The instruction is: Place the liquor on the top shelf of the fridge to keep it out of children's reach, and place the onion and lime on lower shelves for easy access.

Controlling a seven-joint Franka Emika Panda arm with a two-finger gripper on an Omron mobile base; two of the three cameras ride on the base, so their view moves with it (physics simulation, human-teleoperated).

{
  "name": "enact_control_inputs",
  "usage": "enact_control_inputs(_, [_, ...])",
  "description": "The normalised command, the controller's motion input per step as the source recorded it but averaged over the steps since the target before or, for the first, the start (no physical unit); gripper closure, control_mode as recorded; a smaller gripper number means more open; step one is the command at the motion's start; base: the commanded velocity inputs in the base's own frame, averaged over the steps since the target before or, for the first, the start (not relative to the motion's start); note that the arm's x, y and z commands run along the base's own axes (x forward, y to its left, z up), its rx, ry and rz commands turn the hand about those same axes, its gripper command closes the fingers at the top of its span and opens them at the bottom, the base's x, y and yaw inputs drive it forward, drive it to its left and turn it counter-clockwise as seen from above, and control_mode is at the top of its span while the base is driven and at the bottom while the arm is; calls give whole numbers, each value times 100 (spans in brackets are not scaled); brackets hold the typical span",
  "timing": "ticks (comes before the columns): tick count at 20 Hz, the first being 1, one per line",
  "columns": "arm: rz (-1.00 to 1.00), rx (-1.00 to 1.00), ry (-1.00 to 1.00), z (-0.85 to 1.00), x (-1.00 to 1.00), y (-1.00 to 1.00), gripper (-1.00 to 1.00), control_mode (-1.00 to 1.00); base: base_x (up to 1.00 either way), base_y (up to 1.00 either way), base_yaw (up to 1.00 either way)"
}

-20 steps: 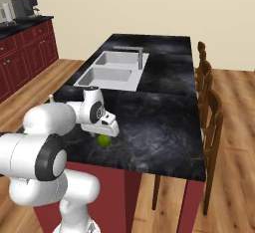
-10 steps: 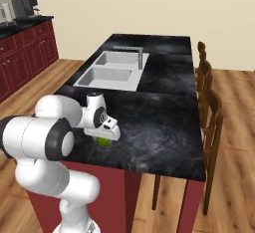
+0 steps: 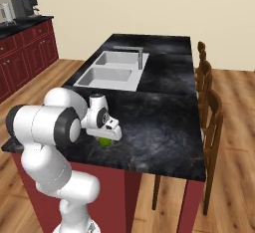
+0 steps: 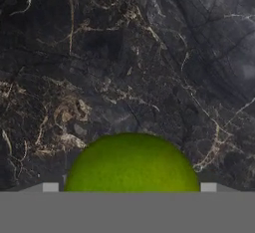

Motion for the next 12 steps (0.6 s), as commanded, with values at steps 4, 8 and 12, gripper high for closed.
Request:
enact_control_inputs(4, [0, 0, 8, -49, 0, 0, 100, -100, 0, 0, 0])
enact_control_inputs(8, [0, 0, 6, -44, -8, 0, 100, -100, 0, 0, 0])
enact_control_inputs(12, [0, 0, -4, -6, -34, -1, 100, -100, 0, 0, 0])
